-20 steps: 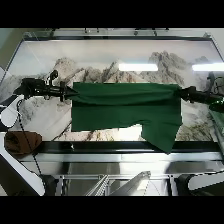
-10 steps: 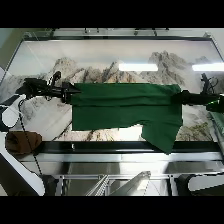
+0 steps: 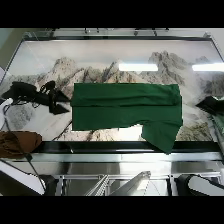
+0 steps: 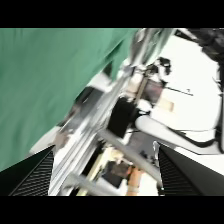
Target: Fold the shirts.
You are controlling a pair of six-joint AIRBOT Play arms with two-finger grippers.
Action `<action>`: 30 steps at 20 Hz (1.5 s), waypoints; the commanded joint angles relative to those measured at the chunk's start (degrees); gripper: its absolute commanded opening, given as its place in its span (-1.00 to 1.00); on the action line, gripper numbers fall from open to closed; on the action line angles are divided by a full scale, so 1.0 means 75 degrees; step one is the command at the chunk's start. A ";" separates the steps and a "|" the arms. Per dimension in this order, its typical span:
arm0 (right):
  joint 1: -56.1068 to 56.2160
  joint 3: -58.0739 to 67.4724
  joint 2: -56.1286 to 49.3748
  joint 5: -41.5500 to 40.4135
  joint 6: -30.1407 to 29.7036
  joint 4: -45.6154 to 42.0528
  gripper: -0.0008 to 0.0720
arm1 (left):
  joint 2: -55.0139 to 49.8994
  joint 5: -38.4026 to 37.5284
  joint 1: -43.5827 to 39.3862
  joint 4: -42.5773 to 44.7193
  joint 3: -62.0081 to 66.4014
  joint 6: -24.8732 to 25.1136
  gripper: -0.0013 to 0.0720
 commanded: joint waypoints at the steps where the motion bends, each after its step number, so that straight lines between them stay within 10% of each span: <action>1: -0.0627 -0.1311 0.1271 -0.0286 0.1067 -0.0498 0.04 | 0.1352 -0.0784 0.0443 0.2133 -0.1478 -0.0052 0.88; 5: -0.0761 -0.2600 0.1460 -0.0265 0.1574 -0.0289 0.41 | 0.2203 -0.1950 0.0959 0.2157 -0.2658 -0.0003 0.88; 16: 0.0210 -0.3424 -0.0766 0.0399 0.0251 0.1658 0.39 | 0.2226 -0.1912 0.1003 0.2133 -0.2815 -0.0006 0.88; 20: 0.0568 -0.3418 -0.0863 0.0603 -0.0286 0.2632 0.00 | 0.2226 -0.2098 0.0930 0.1489 -0.2815 0.0029 0.88; 22: 0.0562 -0.3383 -0.0839 0.0784 -0.0309 0.2655 -0.87 | 0.2226 -0.2334 0.0688 0.1370 -0.2818 0.0117 0.88; 30: 0.0560 -0.3383 -0.0787 0.0947 -0.0309 0.2658 -0.90 | 0.1352 -0.2704 -0.0740 0.1326 -0.2815 0.0114 0.88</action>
